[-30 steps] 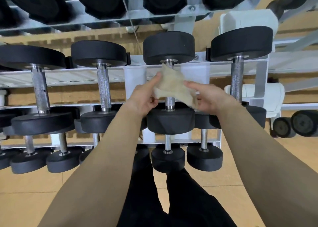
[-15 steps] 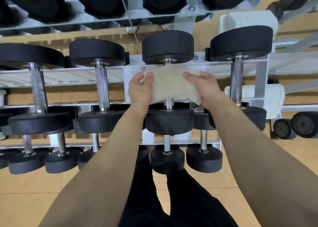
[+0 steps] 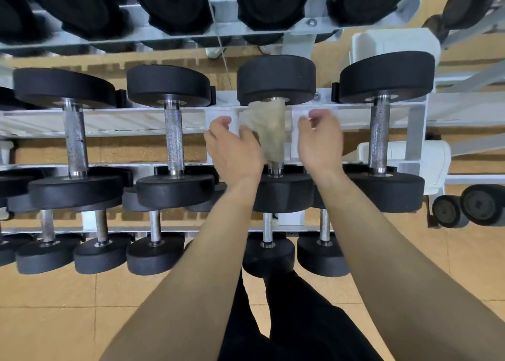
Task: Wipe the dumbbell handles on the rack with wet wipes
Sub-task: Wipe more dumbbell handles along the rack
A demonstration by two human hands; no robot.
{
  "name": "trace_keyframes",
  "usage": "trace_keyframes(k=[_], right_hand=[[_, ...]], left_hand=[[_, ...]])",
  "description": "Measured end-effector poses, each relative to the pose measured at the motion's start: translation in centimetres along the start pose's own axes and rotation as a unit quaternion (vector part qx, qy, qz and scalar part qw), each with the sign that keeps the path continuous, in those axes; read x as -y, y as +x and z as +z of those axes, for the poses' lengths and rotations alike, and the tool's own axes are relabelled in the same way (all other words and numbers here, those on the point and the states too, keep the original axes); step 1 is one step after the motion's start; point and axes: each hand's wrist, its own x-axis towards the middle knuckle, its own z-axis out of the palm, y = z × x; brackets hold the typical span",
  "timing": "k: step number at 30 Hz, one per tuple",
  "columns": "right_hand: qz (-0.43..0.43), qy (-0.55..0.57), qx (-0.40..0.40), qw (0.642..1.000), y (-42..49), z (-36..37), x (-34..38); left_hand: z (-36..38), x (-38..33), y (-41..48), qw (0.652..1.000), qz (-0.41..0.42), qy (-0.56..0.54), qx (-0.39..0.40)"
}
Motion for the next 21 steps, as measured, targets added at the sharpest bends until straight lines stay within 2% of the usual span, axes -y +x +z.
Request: trace_keyframes(k=[2, 3, 6, 10, 12, 14, 16, 18, 21], right_hand=[[0.071, 0.049, 0.134, 0.987, 0.2, 1.7, 1.1], [0.092, 0.069, 0.172, 0.978, 0.4, 2.4, 1.8], [0.136, 0.129, 0.182, 0.965, 1.6, 4.2, 3.0], [0.167, 0.199, 0.179, 0.949, 3.1, 5.3, 3.0], [0.185, 0.268, 0.238, 0.915, 3.5, 4.9, 2.4], [0.222, 0.321, 0.318, 0.864, 3.7, 4.1, 1.5], [0.248, 0.325, 0.37, 0.835, 3.6, 3.5, 0.7], [0.245, 0.298, 0.384, 0.839, 3.1, 3.2, 0.4], [0.208, 0.253, 0.355, 0.876, 2.4, 2.9, 0.5]], left_hand=[[0.0, 0.1, -1.9, 1.0, -0.015, -0.012, -0.012], [0.1, 0.2, -2.7, 0.999, -0.035, -0.012, -0.01], [0.8, 0.6, -4.2, 0.997, -0.079, 0.012, -0.001], [1.2, 0.6, -4.3, 0.997, -0.067, 0.027, -0.005], [1.3, 0.6, -4.3, 0.998, -0.065, 0.019, -0.006], [1.3, 0.6, -4.4, 0.998, -0.057, 0.015, -0.012], [1.3, 0.6, -4.5, 0.998, -0.054, 0.011, -0.018], [1.4, 0.5, -4.5, 0.998, -0.055, 0.013, -0.025], [1.3, 0.4, -4.6, 0.998, -0.051, 0.023, -0.021]])
